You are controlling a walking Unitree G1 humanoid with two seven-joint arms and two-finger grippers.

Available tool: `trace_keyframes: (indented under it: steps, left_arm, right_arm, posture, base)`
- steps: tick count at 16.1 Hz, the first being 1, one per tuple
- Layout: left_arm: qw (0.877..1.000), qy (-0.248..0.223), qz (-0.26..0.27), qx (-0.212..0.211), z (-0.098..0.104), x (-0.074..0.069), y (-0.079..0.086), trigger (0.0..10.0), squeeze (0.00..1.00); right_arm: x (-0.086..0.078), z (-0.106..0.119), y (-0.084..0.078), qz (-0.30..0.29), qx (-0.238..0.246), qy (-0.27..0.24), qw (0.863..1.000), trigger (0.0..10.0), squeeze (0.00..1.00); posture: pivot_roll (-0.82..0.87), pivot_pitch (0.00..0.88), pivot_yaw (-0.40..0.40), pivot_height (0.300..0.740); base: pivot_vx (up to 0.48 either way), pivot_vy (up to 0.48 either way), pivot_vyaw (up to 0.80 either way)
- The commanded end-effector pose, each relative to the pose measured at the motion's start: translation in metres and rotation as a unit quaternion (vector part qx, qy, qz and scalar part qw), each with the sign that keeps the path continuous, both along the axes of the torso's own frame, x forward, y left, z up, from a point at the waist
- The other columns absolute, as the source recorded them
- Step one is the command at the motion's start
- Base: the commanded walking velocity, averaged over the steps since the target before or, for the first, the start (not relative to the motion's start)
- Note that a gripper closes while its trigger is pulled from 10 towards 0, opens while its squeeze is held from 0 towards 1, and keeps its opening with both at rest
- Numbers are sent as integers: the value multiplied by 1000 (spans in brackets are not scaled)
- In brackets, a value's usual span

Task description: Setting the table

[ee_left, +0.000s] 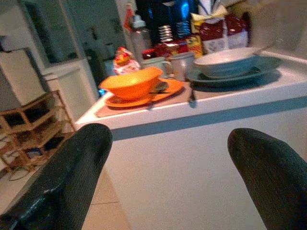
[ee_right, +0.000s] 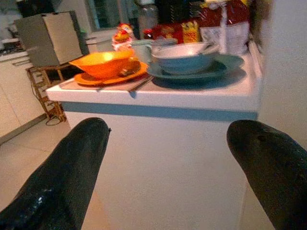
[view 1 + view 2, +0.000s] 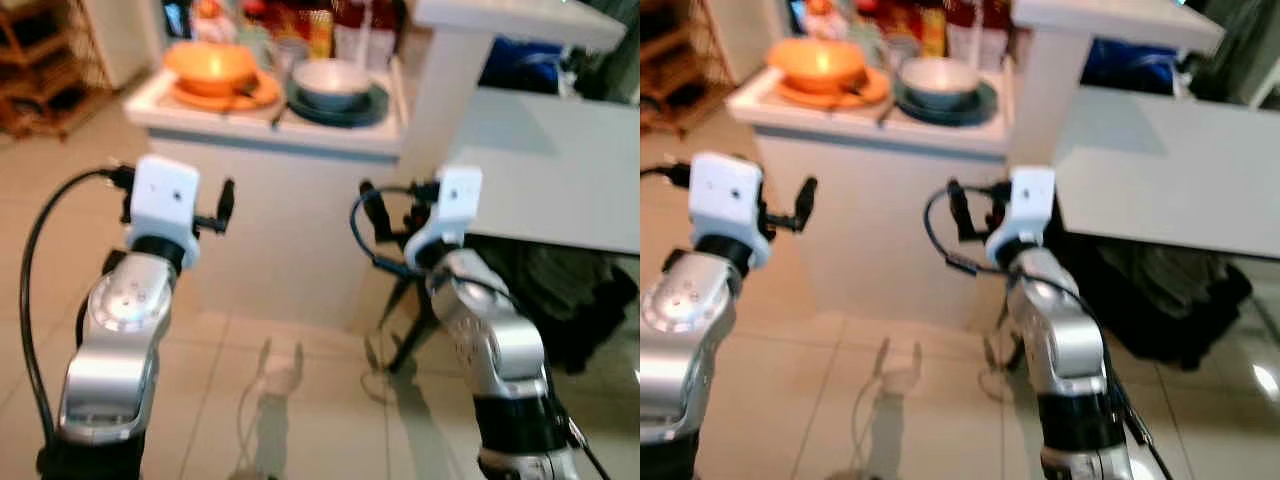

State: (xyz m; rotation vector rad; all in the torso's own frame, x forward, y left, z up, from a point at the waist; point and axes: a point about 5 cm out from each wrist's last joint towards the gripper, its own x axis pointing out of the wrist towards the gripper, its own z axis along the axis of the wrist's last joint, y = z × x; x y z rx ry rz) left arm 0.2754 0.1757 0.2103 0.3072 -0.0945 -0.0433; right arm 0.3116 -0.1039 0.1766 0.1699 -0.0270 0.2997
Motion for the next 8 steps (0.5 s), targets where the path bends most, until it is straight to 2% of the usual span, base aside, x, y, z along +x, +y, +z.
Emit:
trace_keyframes:
  steps: [1, 8]
  left_arm:
    - [1000, -6, -17, -1, 5, 1, -8, 10000, 0]
    - [999, 2, -33, 2, 3, 1, -13, 10000, 0]
  right_arm:
    - [3, 0, -9, -18, -12, 1, 1000, 10000, 0]
    - [5, 5, -19, -62, -18, -9, 998, 10000, 0]
  posture:
    - [88, 0, -26, 740]
    - [81, 12, -14, 740]
  base:
    - [480, 0, 0]
    - [480, 0, 0]
